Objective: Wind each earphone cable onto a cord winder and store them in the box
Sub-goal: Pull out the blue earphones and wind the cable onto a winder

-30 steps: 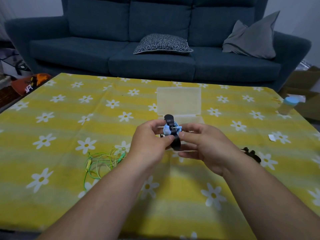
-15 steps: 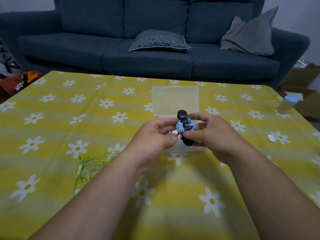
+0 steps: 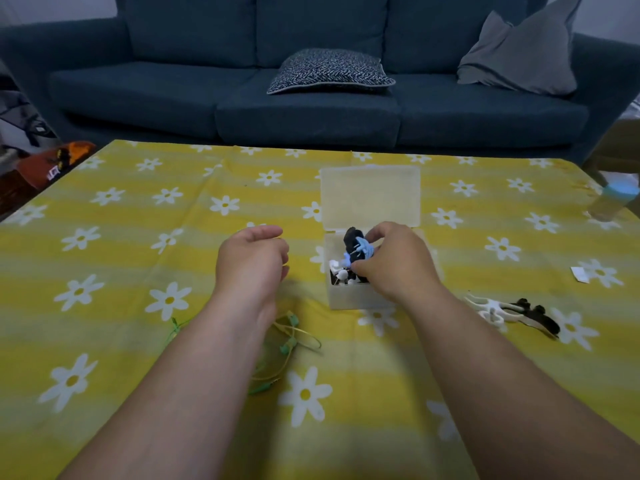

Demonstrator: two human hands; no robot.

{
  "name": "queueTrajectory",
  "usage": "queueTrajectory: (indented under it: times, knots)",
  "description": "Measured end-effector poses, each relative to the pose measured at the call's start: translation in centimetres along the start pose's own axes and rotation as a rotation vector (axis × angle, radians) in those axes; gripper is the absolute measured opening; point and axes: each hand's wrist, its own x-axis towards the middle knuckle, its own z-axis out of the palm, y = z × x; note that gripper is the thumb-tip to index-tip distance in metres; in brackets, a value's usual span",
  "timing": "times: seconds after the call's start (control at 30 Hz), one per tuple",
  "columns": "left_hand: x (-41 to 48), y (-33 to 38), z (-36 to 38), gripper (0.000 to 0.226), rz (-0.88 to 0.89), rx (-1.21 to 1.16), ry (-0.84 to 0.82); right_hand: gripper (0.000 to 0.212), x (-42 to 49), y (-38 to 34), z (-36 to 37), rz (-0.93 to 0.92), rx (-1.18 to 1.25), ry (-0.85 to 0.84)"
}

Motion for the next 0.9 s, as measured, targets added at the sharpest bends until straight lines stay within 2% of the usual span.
queueTrajectory:
  times: [0.17, 0.37, 0.53, 0.73, 0.8, 0.9]
  knots:
    - [0.2, 0.6, -1.2, 0.021, 0.004, 0.021, 0.004, 0.036, -0.6, -1.0, 2.1, -0.044, -0.093, -0.019]
    - [0.3, 1.2, -2.6, 0.02, 0.012, 0.019, -0.007, 0.033, -0.1, -0.7, 0.8, -0.017, -0.102, -0.032]
    - [0.2, 1.5, -3.2, 0.02, 0.012, 0.006, -0.001, 0.02, -0.6, -1.0, 1.0, -0.06, -0.162, -0.01]
    - [0.0, 1.7, -3.6, 0.021, 0.014, -0.001, 0.008, 0.005, -0.5, -0.5, 1.0, 0.049, -0.355, -0.035]
    - [0.1, 1.8, -3.7, 0.02, 0.012, 0.002, 0.012, 0.006, -0.2, -0.4, 0.9, 0.033, -0.332, -0.061]
    - [0.2, 1.9, -3.7, 0.02, 0.009, 0.005, 0.012, 0.019, -0.1, -0.7, 1.4, -0.024, -0.285, -0.126]
